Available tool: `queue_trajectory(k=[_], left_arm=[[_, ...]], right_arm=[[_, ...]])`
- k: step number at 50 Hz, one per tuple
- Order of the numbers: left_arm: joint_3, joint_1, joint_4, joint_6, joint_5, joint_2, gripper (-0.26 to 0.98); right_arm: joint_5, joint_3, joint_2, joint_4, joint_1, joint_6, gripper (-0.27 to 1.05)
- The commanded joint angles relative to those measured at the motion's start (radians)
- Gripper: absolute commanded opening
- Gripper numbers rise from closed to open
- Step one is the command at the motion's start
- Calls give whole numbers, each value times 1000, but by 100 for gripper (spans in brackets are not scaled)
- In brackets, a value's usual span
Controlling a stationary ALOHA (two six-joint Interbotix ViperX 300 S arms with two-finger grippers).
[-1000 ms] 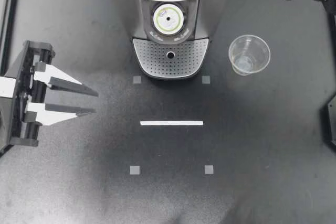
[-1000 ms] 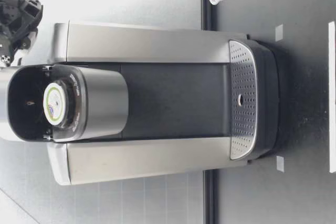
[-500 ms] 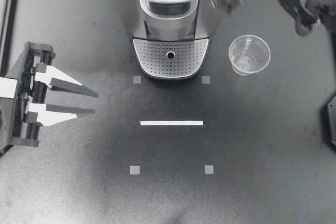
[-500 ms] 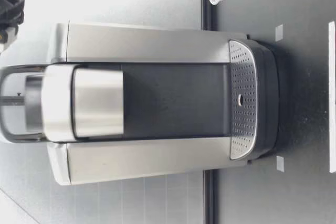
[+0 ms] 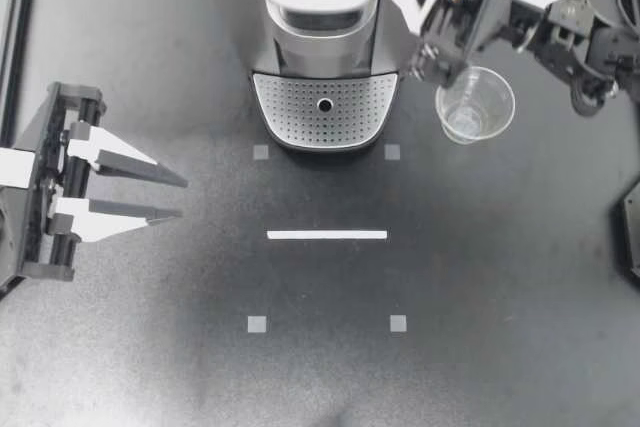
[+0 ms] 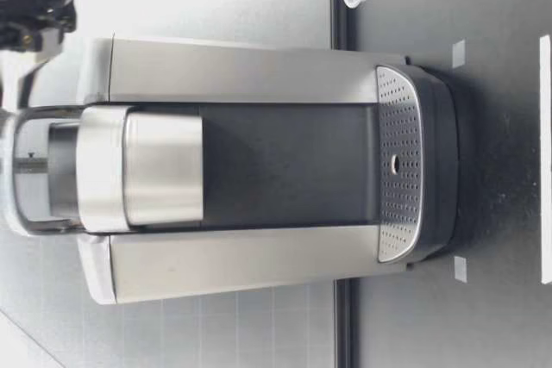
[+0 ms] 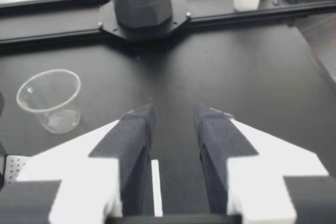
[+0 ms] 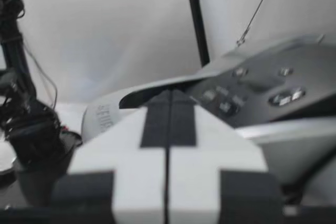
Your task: Place the coffee capsule inside the capsule container, then place the cup onto the center of the cup tray, then push the 'Hot Water' and 'Travel Mug' buttons.
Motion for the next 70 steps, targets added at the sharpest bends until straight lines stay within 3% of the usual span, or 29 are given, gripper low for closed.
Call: queue_trajectory(k=[1, 19, 25, 37, 52, 59, 70], left_arm=[[-12, 2, -5, -2, -6, -2, 32], [-12, 2, -8, -2, -6, 6, 32], [-6, 2, -9, 0, -9, 8, 32], [14, 2, -12, 0, -17, 8, 32], [17, 2, -18, 0, -46, 12, 32], [18, 2, -21, 0, -49, 18, 32], [18, 2, -21, 2, -49, 32, 32]], right_arm=[[3, 9, -8, 2, 12, 15, -2], [38, 81, -130, 8, 14, 80, -2], [178, 152, -239, 77, 0, 123, -2], [522, 324, -414, 250, -104, 232, -1], [666, 482, -523, 259, -250, 474, -1], [709, 537, -555, 255, -262, 583, -1], [724, 581, -545, 255, -262, 606, 3]])
